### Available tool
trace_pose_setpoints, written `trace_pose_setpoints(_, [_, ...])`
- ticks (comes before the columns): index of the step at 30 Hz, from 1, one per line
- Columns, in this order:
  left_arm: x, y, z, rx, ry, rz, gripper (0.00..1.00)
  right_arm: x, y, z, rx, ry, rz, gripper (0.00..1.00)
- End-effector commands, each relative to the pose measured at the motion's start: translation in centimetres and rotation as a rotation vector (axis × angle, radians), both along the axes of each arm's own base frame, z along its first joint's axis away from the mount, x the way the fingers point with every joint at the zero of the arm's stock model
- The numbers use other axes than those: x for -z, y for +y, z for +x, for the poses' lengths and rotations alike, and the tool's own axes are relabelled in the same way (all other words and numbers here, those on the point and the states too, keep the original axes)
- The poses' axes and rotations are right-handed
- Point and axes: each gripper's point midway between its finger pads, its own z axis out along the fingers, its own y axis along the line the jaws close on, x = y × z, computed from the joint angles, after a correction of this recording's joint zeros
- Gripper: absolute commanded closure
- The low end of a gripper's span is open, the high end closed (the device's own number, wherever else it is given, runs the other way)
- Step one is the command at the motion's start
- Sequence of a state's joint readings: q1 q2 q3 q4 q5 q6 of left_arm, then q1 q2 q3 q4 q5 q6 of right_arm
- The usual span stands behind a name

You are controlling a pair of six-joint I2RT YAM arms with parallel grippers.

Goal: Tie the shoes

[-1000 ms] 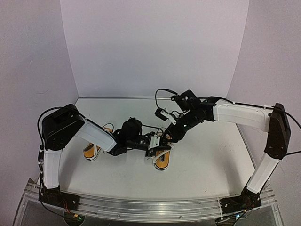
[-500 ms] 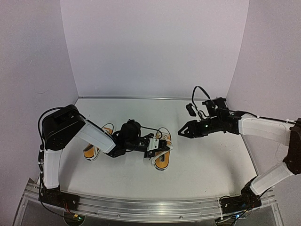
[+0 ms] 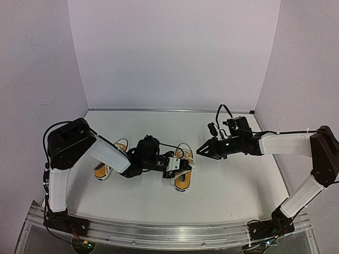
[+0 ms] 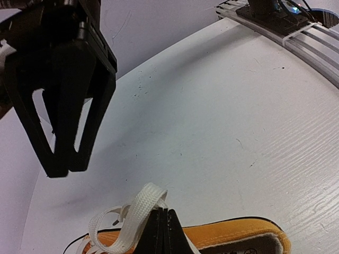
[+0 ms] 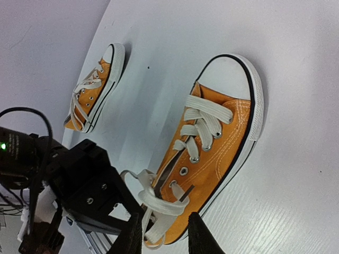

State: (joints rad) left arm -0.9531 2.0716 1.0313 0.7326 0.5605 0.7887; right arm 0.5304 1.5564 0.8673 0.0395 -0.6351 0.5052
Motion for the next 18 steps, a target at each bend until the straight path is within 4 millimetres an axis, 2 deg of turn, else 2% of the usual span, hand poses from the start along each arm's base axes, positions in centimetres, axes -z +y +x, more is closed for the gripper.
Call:
trace_pose_setpoints(1, [0.1, -0.3, 0.1, 0.002, -0.017, -0.001, 1.00, 1.1, 0.8, 0.8, -0.005, 0.021, 0.041, 0.78])
trace_pose_setpoints(8, [0.4, -0.3, 0.2, -0.004, -0.018, 0.005, 1.00, 0.8, 1.2, -0.1, -0.046, 0.034, 0.078, 0.77])
trace_pose_setpoints(14, [0.2, -0.5, 0.3, -0.004, -0.014, 0.001, 1.00, 1.9, 1.4, -0.7, -0.072, 0.060, 0.078, 0.77])
trace_pose_setpoints(18, [0.3, -0.5, 0.3, -0.005, -0.014, 0.002, 1.00, 1.7, 1.5, -1.0, -0.085, 0.062, 0.088, 0.77])
